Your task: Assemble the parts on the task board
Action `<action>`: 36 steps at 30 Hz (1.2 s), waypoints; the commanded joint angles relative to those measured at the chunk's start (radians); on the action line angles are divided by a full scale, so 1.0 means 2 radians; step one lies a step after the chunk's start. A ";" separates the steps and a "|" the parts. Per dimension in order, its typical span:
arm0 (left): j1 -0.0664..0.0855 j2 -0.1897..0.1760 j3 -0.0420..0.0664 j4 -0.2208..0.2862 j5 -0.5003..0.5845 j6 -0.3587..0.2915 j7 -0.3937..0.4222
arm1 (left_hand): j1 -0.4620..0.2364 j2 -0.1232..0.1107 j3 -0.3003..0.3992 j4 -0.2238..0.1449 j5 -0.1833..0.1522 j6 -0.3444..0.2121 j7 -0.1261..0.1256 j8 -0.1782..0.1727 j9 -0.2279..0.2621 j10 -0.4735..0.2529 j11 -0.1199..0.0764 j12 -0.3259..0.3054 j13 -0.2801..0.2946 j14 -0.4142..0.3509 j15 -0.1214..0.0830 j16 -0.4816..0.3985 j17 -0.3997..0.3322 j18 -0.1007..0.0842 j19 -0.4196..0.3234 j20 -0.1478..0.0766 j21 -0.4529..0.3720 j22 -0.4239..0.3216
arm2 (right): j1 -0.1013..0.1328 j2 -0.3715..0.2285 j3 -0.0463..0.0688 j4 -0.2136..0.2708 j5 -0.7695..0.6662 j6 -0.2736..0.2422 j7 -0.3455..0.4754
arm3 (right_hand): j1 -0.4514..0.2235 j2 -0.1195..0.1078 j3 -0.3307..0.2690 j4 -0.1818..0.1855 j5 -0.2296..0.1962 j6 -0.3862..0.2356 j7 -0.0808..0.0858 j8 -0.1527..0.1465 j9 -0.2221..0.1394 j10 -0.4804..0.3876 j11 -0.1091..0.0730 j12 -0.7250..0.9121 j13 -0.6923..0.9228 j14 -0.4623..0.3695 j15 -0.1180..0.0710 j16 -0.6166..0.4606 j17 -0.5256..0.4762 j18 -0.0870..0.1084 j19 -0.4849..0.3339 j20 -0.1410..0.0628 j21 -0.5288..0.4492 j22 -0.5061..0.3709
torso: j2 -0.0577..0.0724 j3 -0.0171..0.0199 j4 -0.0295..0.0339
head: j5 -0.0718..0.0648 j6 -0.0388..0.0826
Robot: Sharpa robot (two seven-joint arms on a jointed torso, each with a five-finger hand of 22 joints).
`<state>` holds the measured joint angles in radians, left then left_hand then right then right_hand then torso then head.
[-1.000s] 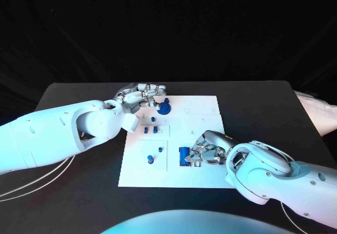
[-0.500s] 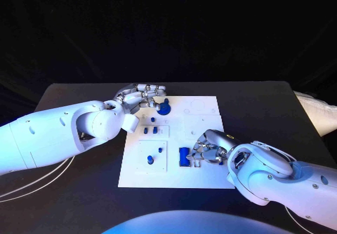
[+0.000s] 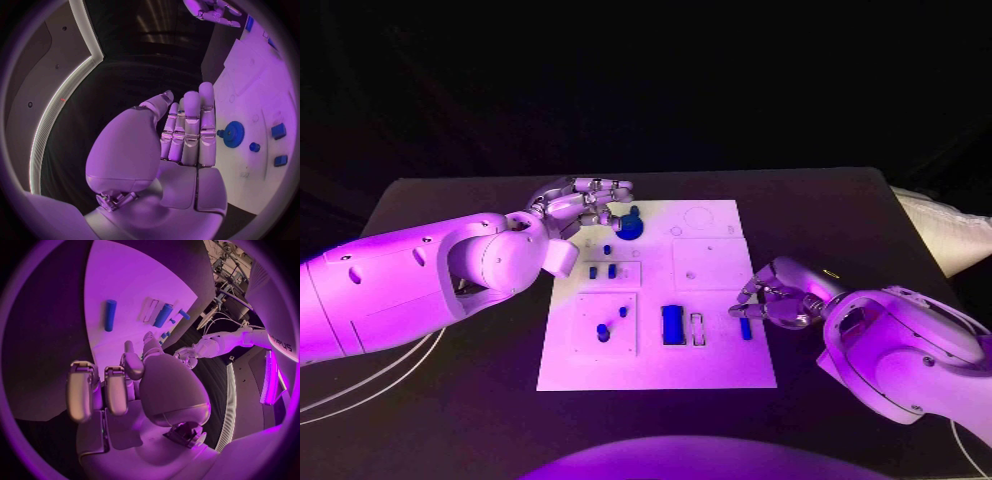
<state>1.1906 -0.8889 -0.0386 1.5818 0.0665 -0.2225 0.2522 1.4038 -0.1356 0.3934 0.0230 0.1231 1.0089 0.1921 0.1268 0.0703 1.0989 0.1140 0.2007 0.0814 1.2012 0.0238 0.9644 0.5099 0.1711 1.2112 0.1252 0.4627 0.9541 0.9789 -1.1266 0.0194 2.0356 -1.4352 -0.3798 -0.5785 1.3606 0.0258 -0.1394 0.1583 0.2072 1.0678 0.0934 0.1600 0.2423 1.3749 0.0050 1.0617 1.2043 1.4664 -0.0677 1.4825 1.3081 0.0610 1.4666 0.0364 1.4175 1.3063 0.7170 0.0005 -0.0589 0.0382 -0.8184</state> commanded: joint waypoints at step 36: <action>0.000 0.000 0.000 0.002 -0.002 0.012 0.003 | 0.000 0.006 -0.003 -0.001 0.001 -0.004 -0.001 0.005 0.000 -0.005 0.001 0.004 0.000 -0.005 0.002 0.003 -0.001 0.005 -0.003 -0.001 -0.004 -0.001 | -0.024 0.028 -0.004 -0.043 -0.123 0.092 -0.015 | -0.008 -0.006 0.006 0.024 0.012 0.028 -0.009 0.002 0.011 0.001 -0.005 -0.010 -0.001 0.036 -0.002 -0.002 0.048 -0.002 -0.001 -0.001 0.000 -0.002 | 0.000 -0.0009 0.0036 | -0.002 -0.005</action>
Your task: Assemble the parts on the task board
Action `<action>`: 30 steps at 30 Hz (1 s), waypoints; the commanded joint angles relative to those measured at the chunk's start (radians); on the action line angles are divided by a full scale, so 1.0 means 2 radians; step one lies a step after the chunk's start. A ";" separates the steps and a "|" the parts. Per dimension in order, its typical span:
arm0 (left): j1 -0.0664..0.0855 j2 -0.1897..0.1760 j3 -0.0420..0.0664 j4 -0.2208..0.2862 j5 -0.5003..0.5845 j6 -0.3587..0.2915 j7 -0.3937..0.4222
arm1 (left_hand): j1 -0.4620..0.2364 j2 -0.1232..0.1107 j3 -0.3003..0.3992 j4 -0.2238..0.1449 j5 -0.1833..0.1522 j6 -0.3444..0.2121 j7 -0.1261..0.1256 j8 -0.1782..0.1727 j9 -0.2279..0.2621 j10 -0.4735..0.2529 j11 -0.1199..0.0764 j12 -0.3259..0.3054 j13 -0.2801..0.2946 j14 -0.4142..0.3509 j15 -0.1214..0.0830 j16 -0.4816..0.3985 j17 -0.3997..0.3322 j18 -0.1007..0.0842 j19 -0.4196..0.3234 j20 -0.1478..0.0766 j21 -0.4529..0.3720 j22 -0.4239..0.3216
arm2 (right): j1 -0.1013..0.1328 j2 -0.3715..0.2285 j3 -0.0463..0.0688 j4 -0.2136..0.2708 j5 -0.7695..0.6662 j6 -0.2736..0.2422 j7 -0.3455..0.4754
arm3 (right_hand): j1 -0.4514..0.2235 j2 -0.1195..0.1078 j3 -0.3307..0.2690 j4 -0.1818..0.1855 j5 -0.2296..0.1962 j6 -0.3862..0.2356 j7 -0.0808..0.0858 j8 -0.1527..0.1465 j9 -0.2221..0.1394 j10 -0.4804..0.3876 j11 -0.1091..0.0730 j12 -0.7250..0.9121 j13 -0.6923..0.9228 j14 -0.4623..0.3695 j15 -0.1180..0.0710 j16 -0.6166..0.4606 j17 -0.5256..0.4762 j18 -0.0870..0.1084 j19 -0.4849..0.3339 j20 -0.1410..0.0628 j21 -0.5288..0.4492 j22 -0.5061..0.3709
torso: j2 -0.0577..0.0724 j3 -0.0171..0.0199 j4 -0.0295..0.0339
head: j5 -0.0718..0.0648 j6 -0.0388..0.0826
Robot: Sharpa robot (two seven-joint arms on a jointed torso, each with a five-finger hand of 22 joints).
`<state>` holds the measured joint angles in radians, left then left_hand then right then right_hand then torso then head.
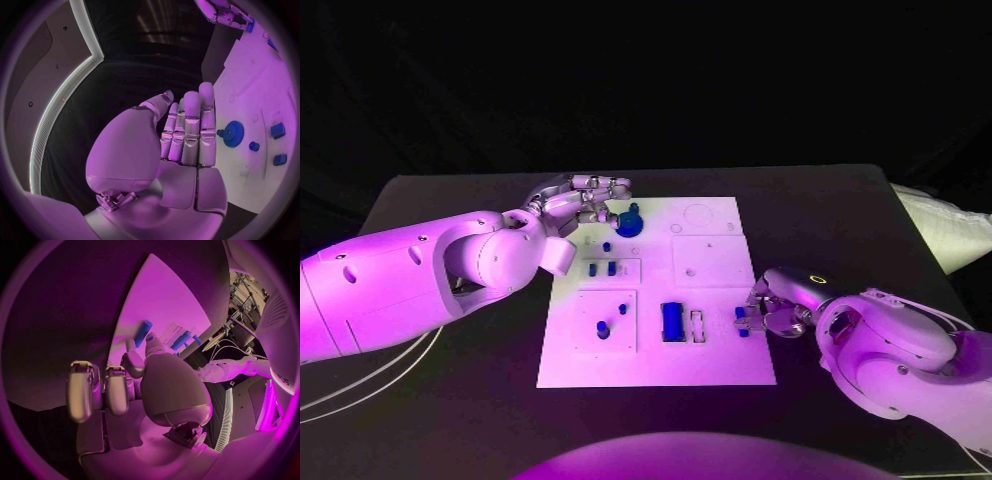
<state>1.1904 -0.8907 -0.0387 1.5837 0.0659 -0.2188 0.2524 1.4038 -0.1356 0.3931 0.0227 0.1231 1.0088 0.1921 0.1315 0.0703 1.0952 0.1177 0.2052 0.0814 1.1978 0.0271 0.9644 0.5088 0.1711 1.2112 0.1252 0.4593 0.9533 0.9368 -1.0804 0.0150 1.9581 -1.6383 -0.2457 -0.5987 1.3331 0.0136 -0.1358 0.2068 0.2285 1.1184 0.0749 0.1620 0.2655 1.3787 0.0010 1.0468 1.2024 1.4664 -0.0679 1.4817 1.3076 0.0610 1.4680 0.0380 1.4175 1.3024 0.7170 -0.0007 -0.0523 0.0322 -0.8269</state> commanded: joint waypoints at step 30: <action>0.000 0.000 0.000 0.001 -0.005 0.015 -0.003 | 0.000 0.006 -0.003 -0.001 0.001 -0.004 -0.001 0.002 0.000 -0.004 -0.001 0.003 0.000 -0.003 0.000 0.003 -0.001 0.005 -0.003 -0.001 -0.002 -0.001 | -0.021 0.028 -0.002 -0.009 -0.105 0.116 -0.006 | 0.075 -0.022 0.077 -0.054 0.024 0.011 0.001 -0.012 0.008 -0.005 -0.004 -0.014 0.001 0.037 -0.003 0.002 0.058 -0.003 -0.001 -0.003 0.002 0.007 | -0.001 -0.0010 0.0042 | -0.002 -0.003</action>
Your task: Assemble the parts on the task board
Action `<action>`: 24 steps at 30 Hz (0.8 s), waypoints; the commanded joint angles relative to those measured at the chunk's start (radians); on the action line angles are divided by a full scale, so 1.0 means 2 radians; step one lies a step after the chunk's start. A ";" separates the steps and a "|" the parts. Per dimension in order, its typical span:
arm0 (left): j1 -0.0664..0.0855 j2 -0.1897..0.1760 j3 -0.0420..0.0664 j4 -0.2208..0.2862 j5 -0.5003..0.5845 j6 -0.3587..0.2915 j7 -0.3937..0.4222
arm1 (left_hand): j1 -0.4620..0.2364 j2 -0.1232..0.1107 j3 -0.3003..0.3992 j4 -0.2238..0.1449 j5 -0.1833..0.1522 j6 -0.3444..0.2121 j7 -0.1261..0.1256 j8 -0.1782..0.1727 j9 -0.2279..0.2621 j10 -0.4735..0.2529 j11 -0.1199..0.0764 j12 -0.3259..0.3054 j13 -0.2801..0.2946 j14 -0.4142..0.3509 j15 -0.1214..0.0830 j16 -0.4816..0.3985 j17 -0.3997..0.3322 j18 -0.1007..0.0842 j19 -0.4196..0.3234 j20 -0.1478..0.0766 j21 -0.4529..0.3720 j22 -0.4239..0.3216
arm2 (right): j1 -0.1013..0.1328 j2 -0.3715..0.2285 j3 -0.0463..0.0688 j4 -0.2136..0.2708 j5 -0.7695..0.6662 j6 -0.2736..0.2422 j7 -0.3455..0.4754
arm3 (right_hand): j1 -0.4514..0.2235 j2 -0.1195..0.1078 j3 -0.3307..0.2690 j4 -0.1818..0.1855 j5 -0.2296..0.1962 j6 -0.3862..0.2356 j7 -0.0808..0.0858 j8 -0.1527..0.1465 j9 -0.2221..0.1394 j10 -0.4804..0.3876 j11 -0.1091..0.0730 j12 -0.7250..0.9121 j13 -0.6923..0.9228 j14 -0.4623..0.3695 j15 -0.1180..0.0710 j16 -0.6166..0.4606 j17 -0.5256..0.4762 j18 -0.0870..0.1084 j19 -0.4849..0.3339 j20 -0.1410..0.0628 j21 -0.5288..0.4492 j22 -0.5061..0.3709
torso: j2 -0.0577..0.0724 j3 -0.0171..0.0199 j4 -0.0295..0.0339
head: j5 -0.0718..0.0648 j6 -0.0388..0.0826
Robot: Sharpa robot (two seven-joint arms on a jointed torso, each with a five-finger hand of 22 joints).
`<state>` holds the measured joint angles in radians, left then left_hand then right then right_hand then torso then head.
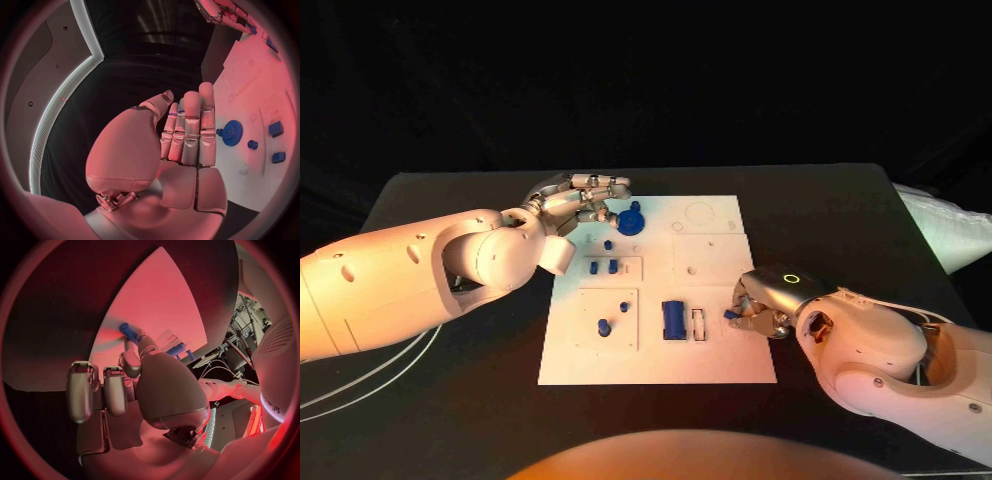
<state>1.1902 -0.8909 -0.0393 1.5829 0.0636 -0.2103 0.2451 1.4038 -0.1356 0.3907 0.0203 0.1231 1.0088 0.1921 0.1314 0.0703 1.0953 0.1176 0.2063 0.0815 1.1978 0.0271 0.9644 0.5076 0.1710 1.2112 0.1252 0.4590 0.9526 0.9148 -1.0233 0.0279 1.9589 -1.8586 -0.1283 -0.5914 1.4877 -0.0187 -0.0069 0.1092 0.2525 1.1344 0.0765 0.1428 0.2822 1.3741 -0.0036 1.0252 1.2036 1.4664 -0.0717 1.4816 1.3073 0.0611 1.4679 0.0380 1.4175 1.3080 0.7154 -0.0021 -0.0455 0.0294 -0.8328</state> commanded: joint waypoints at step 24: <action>-0.001 0.002 0.000 0.001 -0.004 0.012 0.000 | 0.000 0.007 -0.002 -0.001 0.001 -0.005 -0.001 0.003 0.000 -0.005 -0.001 0.003 0.000 -0.004 0.000 0.003 -0.001 0.005 -0.004 -0.001 -0.002 -0.001 | 0.001 -0.004 -0.006 0.022 0.249 -0.154 -0.011 | -0.076 -0.034 0.108 0.037 0.127 0.008 -0.005 -0.005 0.014 0.013 -0.005 0.012 0.015 0.040 -0.005 0.006 0.068 -0.004 0.003 -0.006 0.006 0.011 | 0.001 -0.0006 0.0033 | -0.003 0.001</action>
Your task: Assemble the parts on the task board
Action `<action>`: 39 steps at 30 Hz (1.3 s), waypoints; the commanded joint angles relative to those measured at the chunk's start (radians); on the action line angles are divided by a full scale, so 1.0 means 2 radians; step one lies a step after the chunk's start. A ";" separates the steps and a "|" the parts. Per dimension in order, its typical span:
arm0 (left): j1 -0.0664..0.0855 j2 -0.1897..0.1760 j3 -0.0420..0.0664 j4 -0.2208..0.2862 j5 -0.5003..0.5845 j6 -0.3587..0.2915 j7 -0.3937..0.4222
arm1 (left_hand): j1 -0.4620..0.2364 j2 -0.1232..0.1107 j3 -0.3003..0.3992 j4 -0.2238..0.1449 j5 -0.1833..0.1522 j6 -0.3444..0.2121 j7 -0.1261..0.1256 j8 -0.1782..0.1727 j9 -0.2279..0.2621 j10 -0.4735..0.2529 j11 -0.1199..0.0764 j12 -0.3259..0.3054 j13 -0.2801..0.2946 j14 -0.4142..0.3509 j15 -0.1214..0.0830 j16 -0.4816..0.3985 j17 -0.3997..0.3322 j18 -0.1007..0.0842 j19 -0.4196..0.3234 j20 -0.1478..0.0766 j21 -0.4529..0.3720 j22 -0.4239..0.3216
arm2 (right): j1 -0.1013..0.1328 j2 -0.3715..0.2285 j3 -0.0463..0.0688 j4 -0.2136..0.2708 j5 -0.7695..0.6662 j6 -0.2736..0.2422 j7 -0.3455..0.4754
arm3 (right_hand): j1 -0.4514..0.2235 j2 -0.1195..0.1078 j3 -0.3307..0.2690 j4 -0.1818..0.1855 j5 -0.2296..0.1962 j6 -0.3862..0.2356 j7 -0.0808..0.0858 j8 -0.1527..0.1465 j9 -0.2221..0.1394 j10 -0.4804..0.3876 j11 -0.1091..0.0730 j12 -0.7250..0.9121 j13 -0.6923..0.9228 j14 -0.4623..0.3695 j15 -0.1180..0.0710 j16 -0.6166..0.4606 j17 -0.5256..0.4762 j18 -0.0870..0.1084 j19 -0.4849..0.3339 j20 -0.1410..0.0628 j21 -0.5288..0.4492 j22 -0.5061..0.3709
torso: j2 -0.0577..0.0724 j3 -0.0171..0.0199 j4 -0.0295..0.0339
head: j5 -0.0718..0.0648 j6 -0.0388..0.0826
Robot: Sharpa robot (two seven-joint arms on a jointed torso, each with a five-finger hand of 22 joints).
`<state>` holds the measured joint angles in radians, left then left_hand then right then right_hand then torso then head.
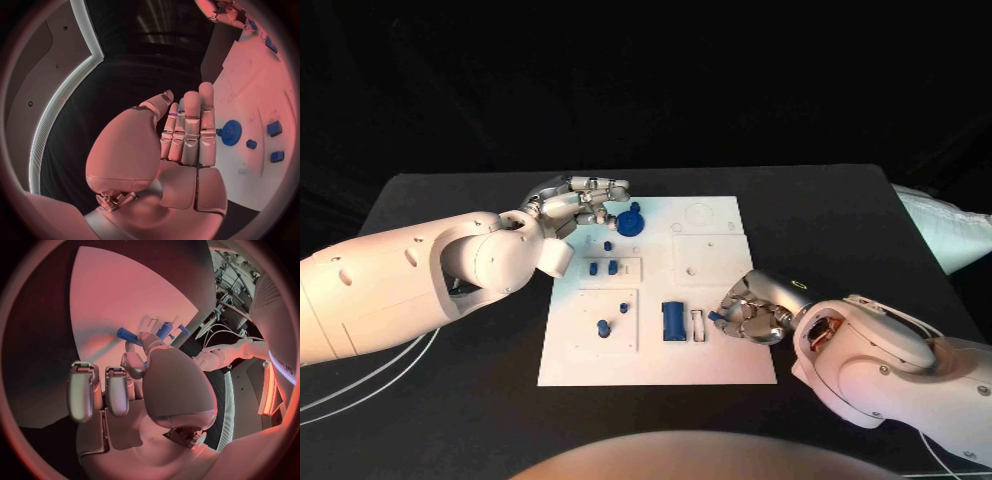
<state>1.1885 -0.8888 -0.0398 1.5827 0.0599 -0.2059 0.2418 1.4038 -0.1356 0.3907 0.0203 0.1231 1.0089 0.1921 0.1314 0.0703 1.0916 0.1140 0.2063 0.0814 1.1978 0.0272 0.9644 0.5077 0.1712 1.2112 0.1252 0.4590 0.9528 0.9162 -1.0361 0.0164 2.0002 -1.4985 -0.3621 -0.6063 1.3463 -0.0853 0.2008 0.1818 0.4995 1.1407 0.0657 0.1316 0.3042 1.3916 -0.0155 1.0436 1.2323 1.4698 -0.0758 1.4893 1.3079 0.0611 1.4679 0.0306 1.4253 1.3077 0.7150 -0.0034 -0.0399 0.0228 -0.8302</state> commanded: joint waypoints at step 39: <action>0.000 0.000 0.000 0.004 -0.003 0.012 -0.003 | 0.000 0.007 -0.002 -0.001 0.001 -0.005 -0.001 0.003 -0.001 -0.003 0.001 0.003 0.000 -0.004 0.000 0.003 -0.001 0.005 -0.003 -0.001 -0.002 -0.001 | 0.001 0.043 0.000 -0.025 0.069 0.020 -0.008 | -0.059 0.005 -0.003 0.028 -0.009 0.022 -0.008 0.012 0.019 0.025 -0.006 0.040 0.028 0.040 -0.007 0.007 0.076 -0.006 0.009 -0.006 0.009 0.022 | 0.000 0.0000 0.0011 | 0.003 -0.006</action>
<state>1.1880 -0.8894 -0.0400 1.5874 0.0577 -0.2015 0.2348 1.4038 -0.1356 0.3907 0.0203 0.1231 1.0088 0.1921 0.1314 0.0703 1.0917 0.1140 0.2063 0.0814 1.1978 0.0272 0.9644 0.5071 0.1711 1.2112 0.1252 0.4590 0.9530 0.9207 -0.9528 0.0177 1.9491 -1.3386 -0.3632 -0.6214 1.2379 -0.0755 0.1947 0.2320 0.4854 1.1759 0.0497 0.1545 0.3445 1.4340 -0.0258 1.1211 1.2876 1.4666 -0.0860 1.4971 1.3074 0.0610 1.4642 0.0271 1.4379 1.3081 0.7157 -0.0032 -0.0373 0.0287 -0.8413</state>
